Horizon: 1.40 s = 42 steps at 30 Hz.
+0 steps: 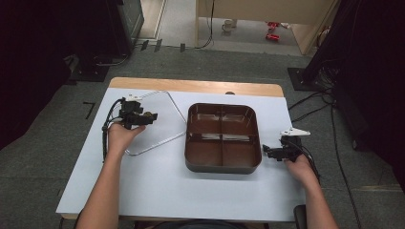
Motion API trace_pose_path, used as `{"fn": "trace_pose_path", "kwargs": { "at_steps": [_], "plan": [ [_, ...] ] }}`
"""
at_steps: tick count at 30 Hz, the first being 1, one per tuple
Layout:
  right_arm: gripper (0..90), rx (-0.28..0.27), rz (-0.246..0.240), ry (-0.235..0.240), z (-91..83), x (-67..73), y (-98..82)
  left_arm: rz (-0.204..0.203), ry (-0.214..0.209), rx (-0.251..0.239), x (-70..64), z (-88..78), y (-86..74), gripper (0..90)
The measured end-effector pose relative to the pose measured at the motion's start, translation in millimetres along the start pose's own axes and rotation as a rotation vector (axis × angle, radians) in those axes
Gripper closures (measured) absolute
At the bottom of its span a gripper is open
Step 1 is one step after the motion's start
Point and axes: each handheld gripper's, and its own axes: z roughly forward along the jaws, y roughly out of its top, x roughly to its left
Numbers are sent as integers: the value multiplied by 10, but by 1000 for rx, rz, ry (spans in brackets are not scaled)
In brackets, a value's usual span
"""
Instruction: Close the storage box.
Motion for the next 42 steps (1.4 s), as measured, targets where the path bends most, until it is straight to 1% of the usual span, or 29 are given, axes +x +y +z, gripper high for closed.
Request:
{"fn": "trace_pose_path", "kwargs": {
  "at_steps": [2, 4, 6, 9, 10, 12, 13, 14, 16, 17, 18, 19, 20, 21, 22, 25, 26, 28, 34, 37, 38, 40, 41, 42],
  "plan": [
    [42, 0, 0, 0, 0, 0, 0, 3, 21, 6, 32, 44, -18, 309],
    [42, 0, 0, 0, 0, 0, 0, -3, 30, 16, 74, 92, -44, 309],
    [42, 0, 1, 0, 0, -1, 0, -17, 28, 31, 113, 150, -78, 313],
    [42, 0, 0, 0, 0, 0, 0, -26, 27, 44, 133, 210, -111, 332],
    [42, 0, 0, 0, 0, 0, 0, -20, 32, 54, 132, 229, -120, 340],
    [42, 0, 0, 0, 0, 0, 0, -14, 35, 58, 129, 240, -127, 353],
    [42, 0, 1, 0, 0, 0, 0, -7, 38, 63, 125, 255, -135, 364],
    [42, 0, 0, 0, 0, 0, 0, -2, 37, 65, 123, 275, -145, 402],
    [42, 0, 1, 0, 0, 0, 0, -1, 35, 68, 122, 282, -149, 439],
    [42, 0, 1, 0, 0, 0, 0, 3, 41, 75, 120, 299, -157, 439],
    [42, 0, 0, 0, 0, 0, 0, 1, 42, 78, 118, 309, -162, 502],
    [42, 0, 0, 0, 0, 0, 0, 3, 50, 79, 116, 317, -166, 502],
    [42, 0, 1, 0, 0, 0, 0, 9, 64, 79, 116, 313, -166, 519],
    [42, 0, 1, 0, 0, 0, 0, 8, 69, 78, 124, 308, -166, 577],
    [42, 0, 1, 1, 0, -1, 0, 7, 62, 76, 134, 308, -169, 577],
    [42, 0, 1, 0, 0, -1, 0, 9, 62, 75, 133, 305, -167, 585],
    [42, 0, 1, 1, 0, -1, 0, 17, 63, 75, 133, 305, -166, 587],
    [42, 0, 1, 1, 0, 0, 0, 11, 57, 72, 139, 301, -164, 589],
    [42, 0, 1, 0, 0, 0, 0, 13, 66, 84, 136, 286, -149, 591],
    [42, 0, 1, 0, 0, -1, 0, -11, 56, 79, 173, 239, -134, 592],
    [42, 0, 1, 0, 0, -1, 0, -11, 56, 79, 173, 239, -134, 592],
    [42, 0, 1, 1, 0, -1, 0, -38, 44, 66, 194, 184, -116, 592],
    [42, 0, 1, 1, 0, -1, 0, -42, 39, 62, 198, 167, -108, 592],
    [41, 0, 1, 1, 0, -1, 0, -37, 40, 58, 195, 123, -89, 592]
  ]
}}
